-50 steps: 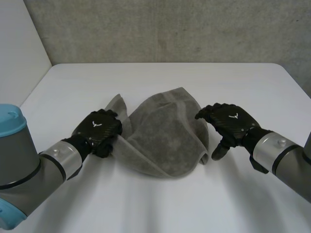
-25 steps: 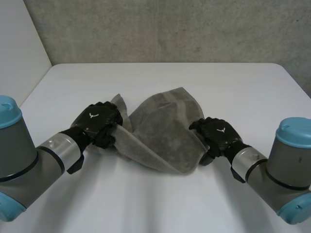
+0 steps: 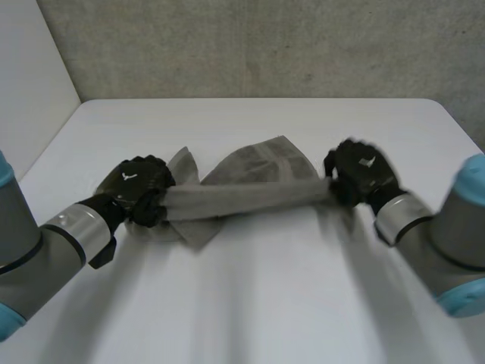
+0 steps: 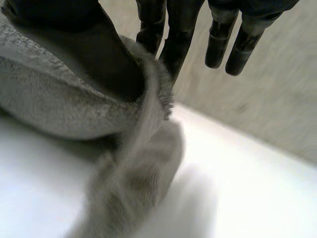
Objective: Fold the towel.
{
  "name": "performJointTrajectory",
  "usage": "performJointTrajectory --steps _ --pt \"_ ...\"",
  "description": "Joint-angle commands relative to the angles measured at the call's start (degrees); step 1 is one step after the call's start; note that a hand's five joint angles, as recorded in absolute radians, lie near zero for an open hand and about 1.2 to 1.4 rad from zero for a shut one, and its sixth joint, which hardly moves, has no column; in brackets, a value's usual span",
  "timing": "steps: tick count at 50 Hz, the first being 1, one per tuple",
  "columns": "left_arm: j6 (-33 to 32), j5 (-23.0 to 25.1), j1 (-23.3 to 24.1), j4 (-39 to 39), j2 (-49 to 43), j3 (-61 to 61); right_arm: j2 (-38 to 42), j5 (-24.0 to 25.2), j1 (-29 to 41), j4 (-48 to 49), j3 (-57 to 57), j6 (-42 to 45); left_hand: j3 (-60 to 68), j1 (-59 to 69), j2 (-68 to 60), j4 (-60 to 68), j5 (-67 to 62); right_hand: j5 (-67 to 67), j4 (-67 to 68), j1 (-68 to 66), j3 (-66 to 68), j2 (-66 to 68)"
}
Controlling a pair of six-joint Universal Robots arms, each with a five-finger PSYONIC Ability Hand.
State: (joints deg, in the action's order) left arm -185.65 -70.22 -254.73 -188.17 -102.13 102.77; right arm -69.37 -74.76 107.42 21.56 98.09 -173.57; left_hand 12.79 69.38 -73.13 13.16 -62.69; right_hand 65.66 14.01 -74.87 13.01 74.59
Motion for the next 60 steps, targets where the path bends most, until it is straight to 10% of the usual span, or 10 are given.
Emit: performJointTrajectory --steps 1,16,29,36,51,60 --pt "0.0 0.5 -0.8 3.6 3.2 1.2 -12.2 10.8 -3.8 -14.7 1.5 7.9 -2.8 10.6 -6.9 -3.2 -7.3 4.3 -4.0 -5.1 -3.0 5.4" --pt "-0.9 0.8 -0.9 3.8 2.7 -5.1 -7.1 12.5 -2.0 -30.0 -11.7 29.9 -2.8 10.6 -6.9 -3.2 -7.3 4.3 -4.0 -5.1 -3.0 5.4" --pt "-3.1 0.3 0.9 -1.7 -10.5 -36.6 -1.0 0.9 4.6 -11.3 -41.0 29.7 -2.8 10.6 -6.9 -3.2 -7.3 4.3 -4.0 -5.1 -3.0 5.4" --pt "2.0 0.7 1.5 -18.9 1.6 -31.4 -10.3 3.4 2.5 -1.2 -32.5 18.9 -2.8 10.6 -6.9 -3.2 -7.3 4.3 -4.0 -5.1 -3.0 5.4" --pt "1.3 9.6 -6.2 -21.8 1.6 1.2 -10.0 17.5 -4.0 -7.0 -5.9 28.8 -2.8 10.6 -6.9 -3.2 -7.3 4.3 -4.0 -5.1 -3.0 5.4" --pt "-9.9 11.7 -4.3 -17.5 -4.5 8.4 -6.1 17.1 -4.1 -8.5 3.3 39.3 -2.8 -26.3 30.1 -3.2 29.7 4.3 -4.0 -5.1 -3.0 5.4"
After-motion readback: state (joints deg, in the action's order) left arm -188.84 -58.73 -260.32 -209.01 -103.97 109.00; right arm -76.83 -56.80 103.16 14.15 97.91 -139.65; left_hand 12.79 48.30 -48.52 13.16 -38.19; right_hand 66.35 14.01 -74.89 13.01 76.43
